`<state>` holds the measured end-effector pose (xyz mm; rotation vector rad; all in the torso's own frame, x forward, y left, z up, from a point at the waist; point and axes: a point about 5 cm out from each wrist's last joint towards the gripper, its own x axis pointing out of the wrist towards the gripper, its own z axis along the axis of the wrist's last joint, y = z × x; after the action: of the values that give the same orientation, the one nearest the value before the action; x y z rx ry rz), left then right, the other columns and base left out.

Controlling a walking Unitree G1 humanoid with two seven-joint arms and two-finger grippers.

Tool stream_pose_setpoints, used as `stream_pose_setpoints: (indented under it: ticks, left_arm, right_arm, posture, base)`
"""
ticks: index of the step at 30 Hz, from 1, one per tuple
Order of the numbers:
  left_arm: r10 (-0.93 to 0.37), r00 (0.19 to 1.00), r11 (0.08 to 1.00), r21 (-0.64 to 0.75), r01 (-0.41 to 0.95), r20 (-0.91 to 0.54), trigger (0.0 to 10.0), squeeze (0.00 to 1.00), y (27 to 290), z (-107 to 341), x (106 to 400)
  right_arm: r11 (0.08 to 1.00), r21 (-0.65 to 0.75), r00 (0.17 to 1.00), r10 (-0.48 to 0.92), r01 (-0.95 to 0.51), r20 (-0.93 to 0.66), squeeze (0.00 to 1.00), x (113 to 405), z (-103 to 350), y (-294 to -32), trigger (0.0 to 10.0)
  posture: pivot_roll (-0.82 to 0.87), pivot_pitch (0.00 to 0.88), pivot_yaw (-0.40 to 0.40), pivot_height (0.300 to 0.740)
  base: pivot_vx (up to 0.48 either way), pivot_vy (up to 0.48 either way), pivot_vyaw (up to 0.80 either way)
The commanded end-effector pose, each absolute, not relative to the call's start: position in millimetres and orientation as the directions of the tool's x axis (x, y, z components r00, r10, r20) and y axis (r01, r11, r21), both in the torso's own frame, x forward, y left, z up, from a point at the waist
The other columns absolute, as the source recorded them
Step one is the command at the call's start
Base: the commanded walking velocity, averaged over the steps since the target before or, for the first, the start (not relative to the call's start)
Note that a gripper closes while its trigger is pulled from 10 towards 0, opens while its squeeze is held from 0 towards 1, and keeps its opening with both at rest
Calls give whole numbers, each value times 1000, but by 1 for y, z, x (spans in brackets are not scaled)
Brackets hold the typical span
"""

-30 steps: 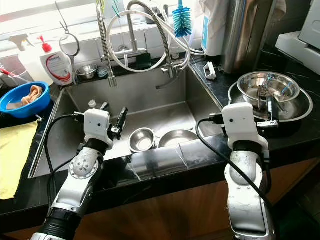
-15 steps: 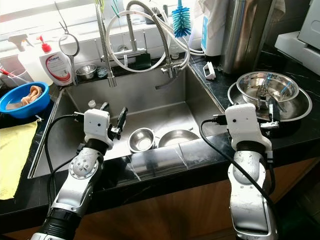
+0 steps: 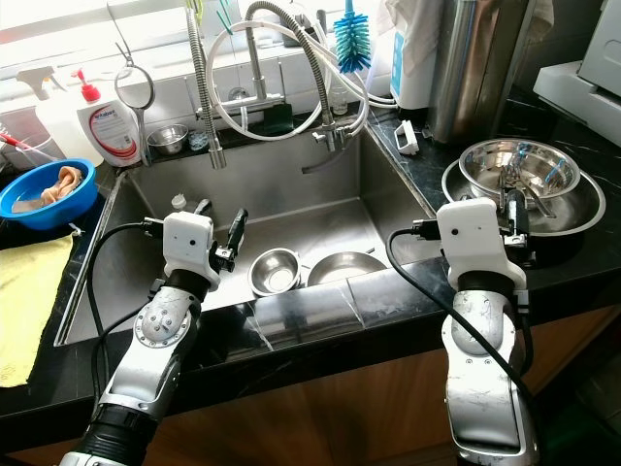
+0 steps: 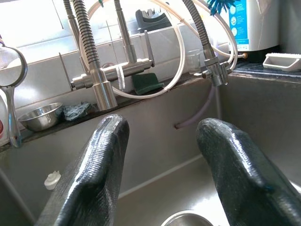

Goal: Kitchen organization

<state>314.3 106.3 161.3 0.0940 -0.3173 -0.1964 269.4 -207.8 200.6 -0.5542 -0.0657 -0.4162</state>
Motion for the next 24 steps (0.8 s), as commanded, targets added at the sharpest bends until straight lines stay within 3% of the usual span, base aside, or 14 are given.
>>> stream_pose_setpoints:
  ticks: [1,24]
  left_arm:
    - [-204,937,976,134,172,283,10000,0,109,159,315]
    - [-207,936,975,136,174,285,10000,0,109,160,316]
  right_arm:
    - [792,-478,924,-344,381,168,0,272,202,-202,0]
    - [811,-448,927,-321,376,197,0,275,208,-198,0]
  posture:
    - [-245,0,130,740]
    - [-243,0,131,740]
  base:
    - [0,0,0]
    - [0,0,0]
